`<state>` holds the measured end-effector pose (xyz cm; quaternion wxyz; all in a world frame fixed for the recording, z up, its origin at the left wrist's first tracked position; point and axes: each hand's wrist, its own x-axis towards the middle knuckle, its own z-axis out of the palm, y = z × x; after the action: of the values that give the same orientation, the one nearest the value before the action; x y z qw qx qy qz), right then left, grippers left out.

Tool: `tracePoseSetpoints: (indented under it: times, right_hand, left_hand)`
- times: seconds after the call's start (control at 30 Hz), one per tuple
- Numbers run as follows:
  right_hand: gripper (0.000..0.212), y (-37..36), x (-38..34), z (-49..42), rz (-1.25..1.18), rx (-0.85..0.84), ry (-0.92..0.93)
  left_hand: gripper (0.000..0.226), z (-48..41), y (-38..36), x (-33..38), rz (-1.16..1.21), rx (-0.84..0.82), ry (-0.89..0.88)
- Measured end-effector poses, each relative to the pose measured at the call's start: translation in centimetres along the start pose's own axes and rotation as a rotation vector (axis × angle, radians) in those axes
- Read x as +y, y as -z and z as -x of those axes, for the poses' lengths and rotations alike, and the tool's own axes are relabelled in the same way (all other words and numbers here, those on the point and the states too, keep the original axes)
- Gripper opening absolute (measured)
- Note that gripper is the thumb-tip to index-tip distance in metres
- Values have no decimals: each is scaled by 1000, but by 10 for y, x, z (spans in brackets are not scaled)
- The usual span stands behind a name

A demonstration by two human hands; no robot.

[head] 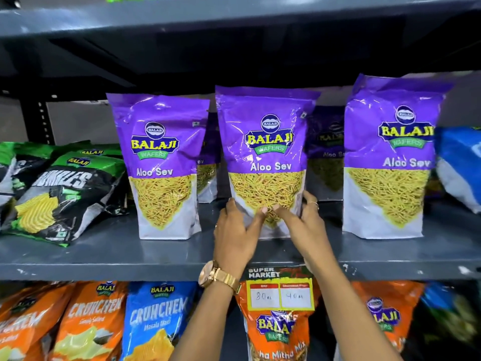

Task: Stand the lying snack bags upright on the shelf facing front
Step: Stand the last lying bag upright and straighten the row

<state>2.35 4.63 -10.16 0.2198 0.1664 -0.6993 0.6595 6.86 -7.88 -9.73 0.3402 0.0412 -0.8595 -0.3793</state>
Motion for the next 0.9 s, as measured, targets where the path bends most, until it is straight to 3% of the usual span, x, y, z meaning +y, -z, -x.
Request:
tracePoseSetpoints:
  times: [0.13,0.2,0.33,0.4,0.5,0.6,0.67,0.8,0.9]
  right_hand:
    - [56,11,-2,3,66,-36,-5]
    - [62,25,-5,6,102,15,50]
    - [14,77,-19,4,213,342,335]
    - [12,106,-20,-3,258,519,388]
    - [23,143,-9,-12,319,676,326]
    - [62,167,7,-23,322,545,140]
    - [79,178,14,-29,171,377,-3]
    - [35,186,24,-37,39,191,-33]
    - [29,188,26,-38,53,104,9]
  left_hand:
    - [95,7,-7,13,-126,18,91]
    - [100,15,-17,27,-200,135,14]
    - [81,30,-47,67,-113,197,-246]
    - [76,35,-63,87,-116,268,-278]
    - [76,41,-82,110,-105,347,-291]
    - [73,41,-104,120,-29,128,-317]
    - [72,40,-122,126,36,-60,-264]
    - [73,40,-145,130,-19,-154,-217]
    - [74,39,-149,130,-19,-110,-179]
